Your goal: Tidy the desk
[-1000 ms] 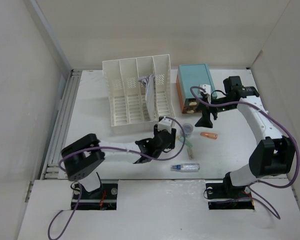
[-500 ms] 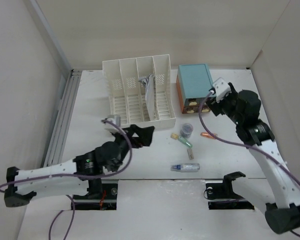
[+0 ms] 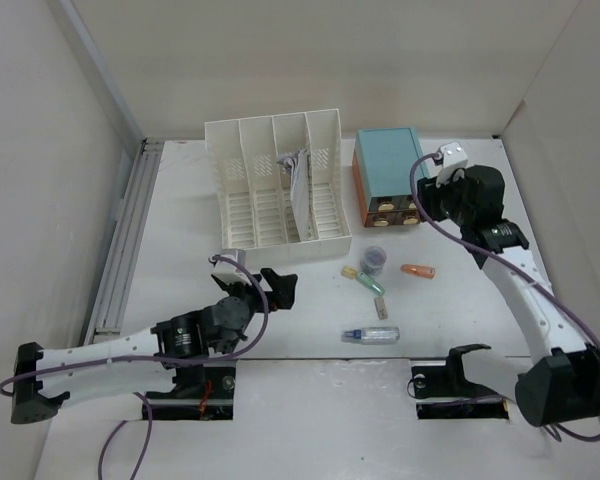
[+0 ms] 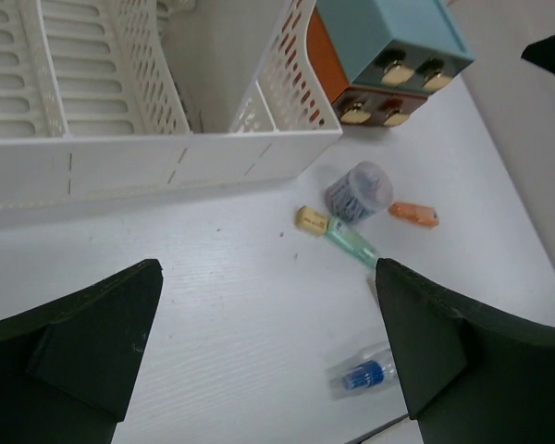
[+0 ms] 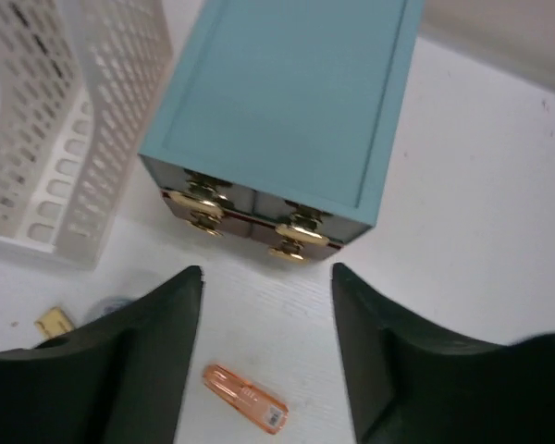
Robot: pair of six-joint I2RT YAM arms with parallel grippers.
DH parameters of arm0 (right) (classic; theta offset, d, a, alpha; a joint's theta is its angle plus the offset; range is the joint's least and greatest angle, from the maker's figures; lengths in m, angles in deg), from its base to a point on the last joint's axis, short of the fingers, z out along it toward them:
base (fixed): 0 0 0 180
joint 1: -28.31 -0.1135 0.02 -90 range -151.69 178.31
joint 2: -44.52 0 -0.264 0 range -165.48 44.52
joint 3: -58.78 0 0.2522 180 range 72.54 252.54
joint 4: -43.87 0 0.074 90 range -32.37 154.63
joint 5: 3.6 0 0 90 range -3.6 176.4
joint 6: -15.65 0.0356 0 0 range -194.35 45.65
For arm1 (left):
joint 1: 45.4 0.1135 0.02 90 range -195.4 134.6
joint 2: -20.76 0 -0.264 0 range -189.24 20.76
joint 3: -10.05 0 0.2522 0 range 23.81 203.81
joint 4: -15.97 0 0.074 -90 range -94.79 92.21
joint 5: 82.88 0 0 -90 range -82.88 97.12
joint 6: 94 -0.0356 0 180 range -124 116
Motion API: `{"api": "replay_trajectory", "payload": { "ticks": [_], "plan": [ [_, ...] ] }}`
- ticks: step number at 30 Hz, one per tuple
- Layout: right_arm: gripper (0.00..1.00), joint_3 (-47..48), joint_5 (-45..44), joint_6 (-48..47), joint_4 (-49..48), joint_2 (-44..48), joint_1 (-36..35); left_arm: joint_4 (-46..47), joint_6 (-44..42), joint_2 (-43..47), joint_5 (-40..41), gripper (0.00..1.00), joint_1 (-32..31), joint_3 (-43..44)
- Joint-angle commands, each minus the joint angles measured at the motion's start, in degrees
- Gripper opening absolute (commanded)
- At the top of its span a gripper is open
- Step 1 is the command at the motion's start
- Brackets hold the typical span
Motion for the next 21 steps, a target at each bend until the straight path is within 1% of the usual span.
{"api": "replay_trajectory", "payload": {
  "ticks": [1,2,4,6,8,14,16,19,21],
  "plan": [
    [0.58,1.1,2.2,7.6,-1.4,-2.3,3.5,1.8,1.8,-1.3,-1.5,1.0,0.2,-1.1],
    [0.52,1.1,1.3,9.9,-1.4,-3.3,4.1,2.6,1.8,-1.3,-2.3,1.0,0.2,-1.1],
    [0.5,0.4,2.1,9.9,-2.7,-5.6,5.4,3.4,1.8,-1.8,-3.0,1.0,0.2,-2.2],
    [0.53,0.4,3.7,10.6,-3.4,-8.5,6.0,4.3,1.8,-1.8,-3.9,1.0,0.2,-2.8],
    [0.53,0.9,6.5,10.6,-3.4,-10.7,6.0,4.9,1.8,-1.8,-4.5,1.0,0.2,-3.4],
    [0.53,3.3,7.0,12.4,-3.9,-19.4,7.0,5.4,1.8,-0.7,-5.6,1.0,0.2,-4.5],
    [0.57,4.6,7.0,12.4,-4.4,-21.0,7.0,6.1,1.8,-0.1,-6.2,1.0,0.2,-5.2],
    [0.6,5.1,5.8,12.4,-5.6,-23.0,7.0,6.1,1.8,-0.1,-6.7,1.0,0.2,-5.2],
    [0.6,5.8,5.8,12.4,-5.6,-24.3,7.0,6.1,1.8,-0.1,-6.7,1.0,0.2,-5.2]
  ]
}}
